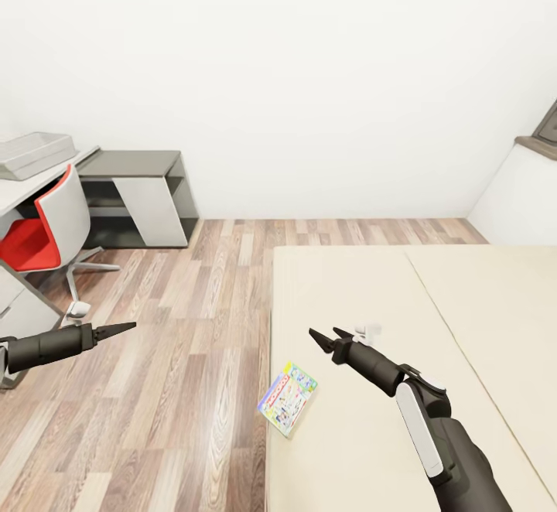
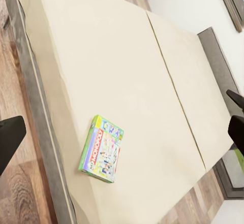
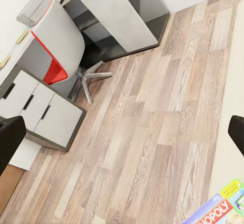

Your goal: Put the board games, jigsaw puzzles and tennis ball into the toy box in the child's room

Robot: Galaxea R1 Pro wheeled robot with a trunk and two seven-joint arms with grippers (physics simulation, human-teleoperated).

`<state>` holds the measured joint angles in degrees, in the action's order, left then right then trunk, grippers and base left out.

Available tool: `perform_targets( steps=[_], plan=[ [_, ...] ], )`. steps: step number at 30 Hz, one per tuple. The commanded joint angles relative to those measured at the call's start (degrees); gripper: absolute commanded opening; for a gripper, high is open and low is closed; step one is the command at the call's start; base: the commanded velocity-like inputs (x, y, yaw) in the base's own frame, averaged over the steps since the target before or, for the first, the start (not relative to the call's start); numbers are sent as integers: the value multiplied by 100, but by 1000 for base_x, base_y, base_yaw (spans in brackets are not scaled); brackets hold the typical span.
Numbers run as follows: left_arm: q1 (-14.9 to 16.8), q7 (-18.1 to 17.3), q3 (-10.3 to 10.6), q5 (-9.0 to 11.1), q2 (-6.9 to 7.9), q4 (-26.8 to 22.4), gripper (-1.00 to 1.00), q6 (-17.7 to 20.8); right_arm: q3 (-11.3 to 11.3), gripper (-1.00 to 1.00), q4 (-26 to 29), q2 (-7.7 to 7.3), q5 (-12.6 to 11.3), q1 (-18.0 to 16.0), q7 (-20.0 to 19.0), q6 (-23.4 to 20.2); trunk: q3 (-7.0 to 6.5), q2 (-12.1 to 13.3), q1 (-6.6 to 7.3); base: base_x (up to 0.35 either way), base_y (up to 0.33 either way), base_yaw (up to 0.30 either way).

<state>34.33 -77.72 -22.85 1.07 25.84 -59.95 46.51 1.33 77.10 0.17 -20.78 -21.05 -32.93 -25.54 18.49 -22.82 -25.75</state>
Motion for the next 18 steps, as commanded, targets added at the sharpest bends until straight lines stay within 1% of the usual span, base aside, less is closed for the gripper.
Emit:
perform_targets(
  steps=[1, 18],
  plan=[
    [4, -15, -1, 7, 1, -1, 100, 60, 8, 100, -2, 2, -45, -4, -8, -48, 0, -10, -3, 0, 0, 0],
    [4, -17, -2, 9, 2, -6, 100, 62, 7, 100, 0, 1, -40, -4, -5, -48, -159, -10, -3, 0, 0, 0]
  ],
)
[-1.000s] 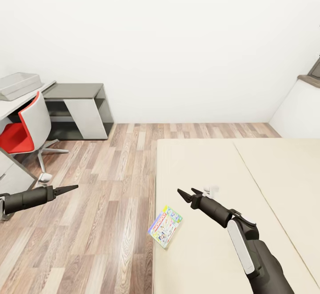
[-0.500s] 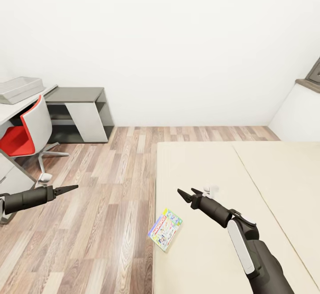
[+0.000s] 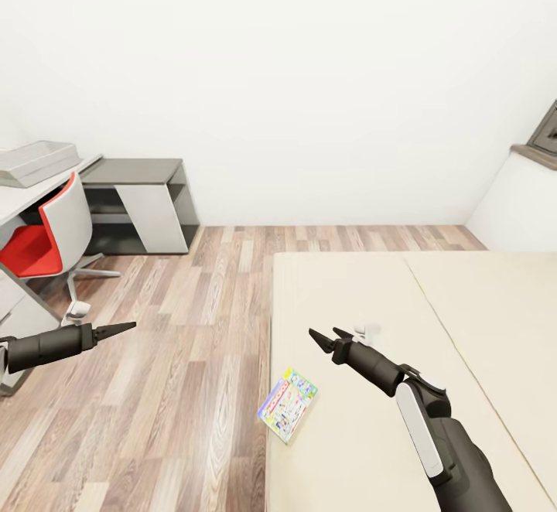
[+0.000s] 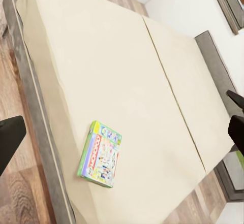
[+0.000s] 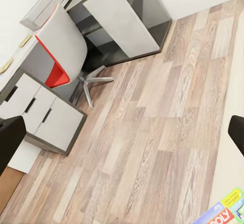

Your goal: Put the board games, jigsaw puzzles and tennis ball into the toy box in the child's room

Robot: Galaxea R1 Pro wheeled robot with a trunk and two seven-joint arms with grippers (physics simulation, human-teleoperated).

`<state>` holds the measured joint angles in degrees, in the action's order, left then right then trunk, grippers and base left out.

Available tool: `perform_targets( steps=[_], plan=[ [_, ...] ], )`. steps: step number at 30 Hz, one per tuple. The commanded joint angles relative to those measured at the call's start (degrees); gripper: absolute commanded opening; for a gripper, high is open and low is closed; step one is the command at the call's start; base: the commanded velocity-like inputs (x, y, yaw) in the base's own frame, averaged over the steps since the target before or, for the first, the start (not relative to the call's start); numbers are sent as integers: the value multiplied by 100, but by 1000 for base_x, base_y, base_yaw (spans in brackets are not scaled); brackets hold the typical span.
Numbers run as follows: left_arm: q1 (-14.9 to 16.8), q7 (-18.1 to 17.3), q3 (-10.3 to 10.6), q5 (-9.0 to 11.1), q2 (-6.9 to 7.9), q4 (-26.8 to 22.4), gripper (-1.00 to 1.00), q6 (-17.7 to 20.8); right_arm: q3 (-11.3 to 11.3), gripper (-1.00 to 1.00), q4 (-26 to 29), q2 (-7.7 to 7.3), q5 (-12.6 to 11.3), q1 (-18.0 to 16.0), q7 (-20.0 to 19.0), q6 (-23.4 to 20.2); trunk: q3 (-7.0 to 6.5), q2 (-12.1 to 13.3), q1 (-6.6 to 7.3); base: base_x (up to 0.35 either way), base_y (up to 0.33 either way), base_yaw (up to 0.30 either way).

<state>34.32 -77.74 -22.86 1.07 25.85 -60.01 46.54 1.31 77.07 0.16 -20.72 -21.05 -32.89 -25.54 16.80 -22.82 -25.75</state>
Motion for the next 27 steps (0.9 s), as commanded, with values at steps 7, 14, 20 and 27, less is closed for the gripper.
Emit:
perform_targets(
  steps=[7, 14, 20, 27],
  plan=[
    [4, -14, -6, 1, 2, 0, 100, 58, 9, 100, -11, 6, -47, -4, -8, -48, -56, -10, -3, 0, 0, 0],
    [4, -19, -1, 12, 0, -1, 100, 57, 11, 100, 5, 3, -51, -4, -11, -48, -121, -10, -3, 0, 0, 0],
    [4, -16, -1, 8, -1, -2, 100, 57, 5, 100, -11, 9, -47, -4, -3, -48, -177, -10, -3, 0, 0, 0],
    [4, -14, 0, 5, -1, -2, 100, 58, 9, 100, -20, 7, -46, -4, -3, -48, -243, -10, -3, 0, 0, 0]
  ],
)
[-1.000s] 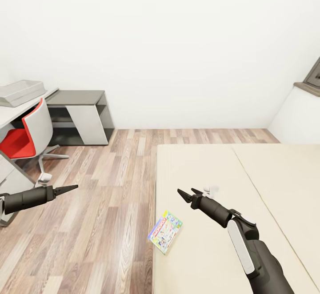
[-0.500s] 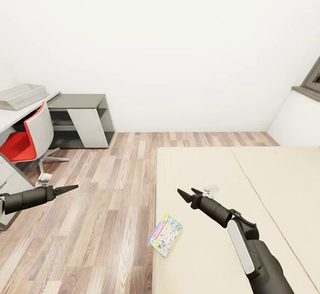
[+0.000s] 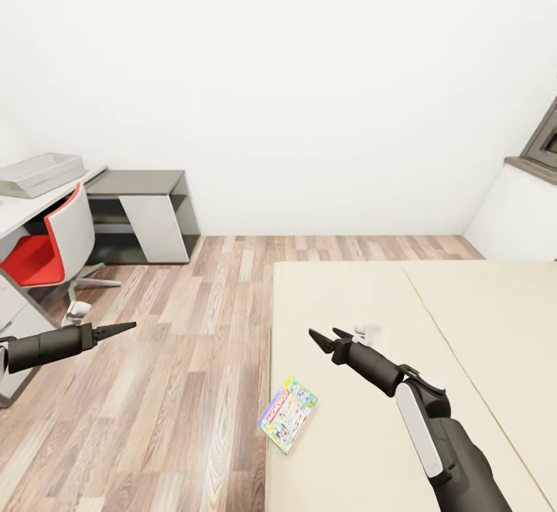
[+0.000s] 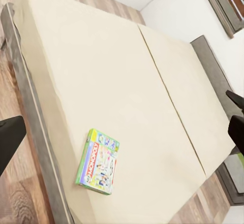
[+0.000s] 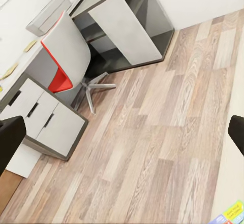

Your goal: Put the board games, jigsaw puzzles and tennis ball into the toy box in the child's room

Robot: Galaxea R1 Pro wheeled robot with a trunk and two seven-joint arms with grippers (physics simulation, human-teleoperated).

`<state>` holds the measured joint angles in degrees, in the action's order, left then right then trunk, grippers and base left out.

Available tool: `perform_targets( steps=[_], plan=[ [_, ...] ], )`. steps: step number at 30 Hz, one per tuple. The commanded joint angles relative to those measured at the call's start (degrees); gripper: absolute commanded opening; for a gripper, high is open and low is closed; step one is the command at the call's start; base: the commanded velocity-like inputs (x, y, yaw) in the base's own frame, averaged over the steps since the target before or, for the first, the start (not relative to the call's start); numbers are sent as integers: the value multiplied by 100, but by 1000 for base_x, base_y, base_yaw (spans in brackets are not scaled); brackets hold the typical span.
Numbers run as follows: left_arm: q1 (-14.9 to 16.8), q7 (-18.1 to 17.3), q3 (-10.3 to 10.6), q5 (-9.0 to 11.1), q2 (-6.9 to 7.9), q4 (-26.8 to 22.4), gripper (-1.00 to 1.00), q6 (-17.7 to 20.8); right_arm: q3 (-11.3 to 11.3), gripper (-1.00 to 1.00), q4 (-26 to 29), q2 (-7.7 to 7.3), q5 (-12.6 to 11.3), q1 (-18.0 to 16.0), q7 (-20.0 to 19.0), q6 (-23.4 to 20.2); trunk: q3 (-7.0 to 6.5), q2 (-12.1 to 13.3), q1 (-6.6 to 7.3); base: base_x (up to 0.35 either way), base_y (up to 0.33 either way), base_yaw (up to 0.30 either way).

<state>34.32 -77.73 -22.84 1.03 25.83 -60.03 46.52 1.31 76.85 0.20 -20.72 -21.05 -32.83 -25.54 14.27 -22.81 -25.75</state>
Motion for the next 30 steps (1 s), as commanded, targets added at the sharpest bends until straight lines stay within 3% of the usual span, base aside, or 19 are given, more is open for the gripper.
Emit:
perform_targets(
  steps=[1, 30],
  plan=[
    [4, -15, -3, 6, 1, 0, 100, 60, 9, 100, 0, 4, -46, -4, -7, -48, 1, -11, -3, 0, 0, 0],
    [4, -19, 2, 18, 1, 0, 100, 59, 8, 100, 15, 0, -46, -4, -13, -48, -270, -11, -3, 0, 0, 0]
  ],
)
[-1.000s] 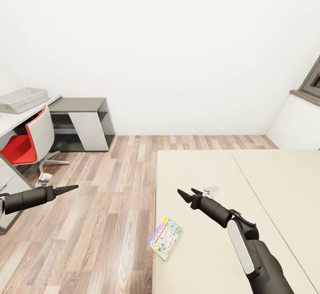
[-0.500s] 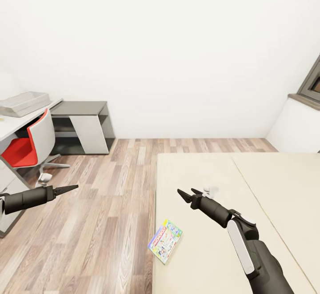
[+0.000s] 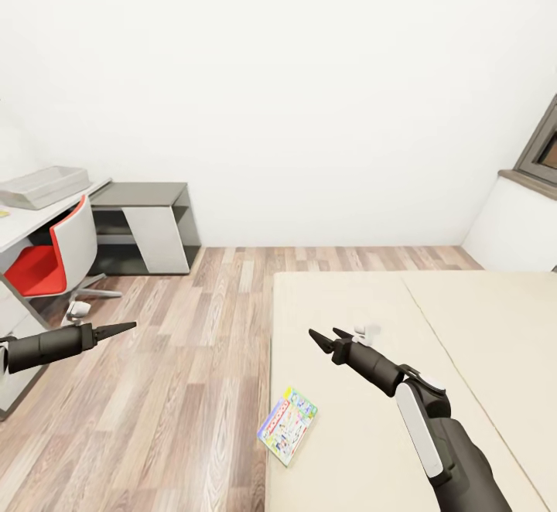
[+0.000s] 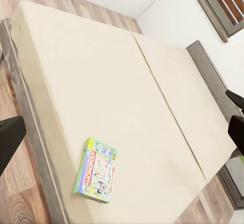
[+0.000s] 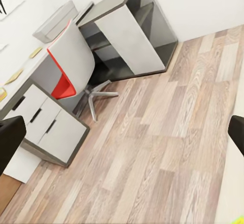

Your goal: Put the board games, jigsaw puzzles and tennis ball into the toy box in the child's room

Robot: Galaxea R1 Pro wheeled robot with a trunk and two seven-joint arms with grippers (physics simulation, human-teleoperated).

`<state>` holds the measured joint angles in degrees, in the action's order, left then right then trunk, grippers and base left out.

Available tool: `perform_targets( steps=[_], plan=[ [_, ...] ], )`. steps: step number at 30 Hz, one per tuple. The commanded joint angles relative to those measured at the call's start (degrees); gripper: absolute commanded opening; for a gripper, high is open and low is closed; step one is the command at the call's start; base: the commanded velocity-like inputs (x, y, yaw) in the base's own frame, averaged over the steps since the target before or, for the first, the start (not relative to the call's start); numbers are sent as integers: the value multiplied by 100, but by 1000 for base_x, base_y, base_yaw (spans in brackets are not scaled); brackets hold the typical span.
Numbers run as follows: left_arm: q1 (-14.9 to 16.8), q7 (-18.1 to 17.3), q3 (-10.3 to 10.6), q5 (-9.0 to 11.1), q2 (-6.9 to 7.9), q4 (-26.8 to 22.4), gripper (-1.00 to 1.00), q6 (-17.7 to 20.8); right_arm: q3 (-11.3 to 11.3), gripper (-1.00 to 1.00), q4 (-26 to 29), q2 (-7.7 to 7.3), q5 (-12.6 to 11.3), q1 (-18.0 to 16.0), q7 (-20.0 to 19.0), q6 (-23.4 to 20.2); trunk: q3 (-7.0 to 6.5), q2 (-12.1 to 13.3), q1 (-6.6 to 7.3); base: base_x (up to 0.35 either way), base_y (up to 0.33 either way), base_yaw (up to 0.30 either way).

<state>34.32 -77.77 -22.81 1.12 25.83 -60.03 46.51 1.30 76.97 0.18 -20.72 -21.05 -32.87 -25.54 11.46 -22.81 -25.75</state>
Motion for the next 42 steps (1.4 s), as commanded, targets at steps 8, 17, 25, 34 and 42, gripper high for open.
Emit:
perform_targets(
  steps=[8, 17, 25, 34, 42],
  plan=[
    [5, -18, 0, 8, -2, 0, 100, 61, 9, 100, 1, 2, -46, -5, -9, -47, -64, -11, -4, 0, 0, 0],
    [5, -18, -3, 4, 1, 0, 100, 61, 6, 100, -2, 7, -46, -5, -8, -48, -148, -11, -4, 0, 0, 0],
    [5, -17, -3, -1, 1, 0, 100, 61, 10, 100, -3, 5, -46, -5, -9, -48, -223, -11, -4, 0, 0, 0],
    [5, -18, -4, 7, 1, 0, 100, 61, 9, 100, 3, 1, -46, -5, -9, -48, -307, -11, -4, 0, 0, 0],
    [5, -18, -1, 7, -1, 0, 100, 60, 5, 100, 2, 8, -46, -5, -9, -48, -382, -11, -4, 0, 0, 0]
  ],
)
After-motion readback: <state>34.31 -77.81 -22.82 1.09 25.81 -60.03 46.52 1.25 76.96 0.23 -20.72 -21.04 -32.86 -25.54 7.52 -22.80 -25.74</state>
